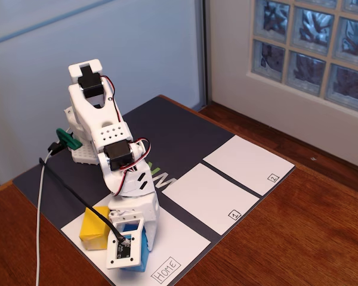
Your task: Move box blue to home
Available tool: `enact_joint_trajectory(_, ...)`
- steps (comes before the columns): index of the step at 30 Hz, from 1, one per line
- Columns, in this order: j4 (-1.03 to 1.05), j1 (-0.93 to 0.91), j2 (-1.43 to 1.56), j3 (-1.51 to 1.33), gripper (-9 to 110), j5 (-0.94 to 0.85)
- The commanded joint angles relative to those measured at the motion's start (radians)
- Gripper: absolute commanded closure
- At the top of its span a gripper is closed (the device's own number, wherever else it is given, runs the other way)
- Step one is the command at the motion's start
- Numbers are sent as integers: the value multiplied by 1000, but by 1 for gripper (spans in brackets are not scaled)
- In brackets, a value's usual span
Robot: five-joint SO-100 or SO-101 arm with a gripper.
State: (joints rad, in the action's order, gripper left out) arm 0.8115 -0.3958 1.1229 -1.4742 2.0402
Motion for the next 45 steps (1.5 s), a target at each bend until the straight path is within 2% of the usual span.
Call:
enact_joint_trajectory(1,-2,-2,29,14,72,-11)
enact_joint_trajectory(8,-2,18,17,3,73,0)
enact_joint_trajectory(37,8,25,51,12,49,-54)
enact_joint_trajectory(45,8,28,61,11,47,-55)
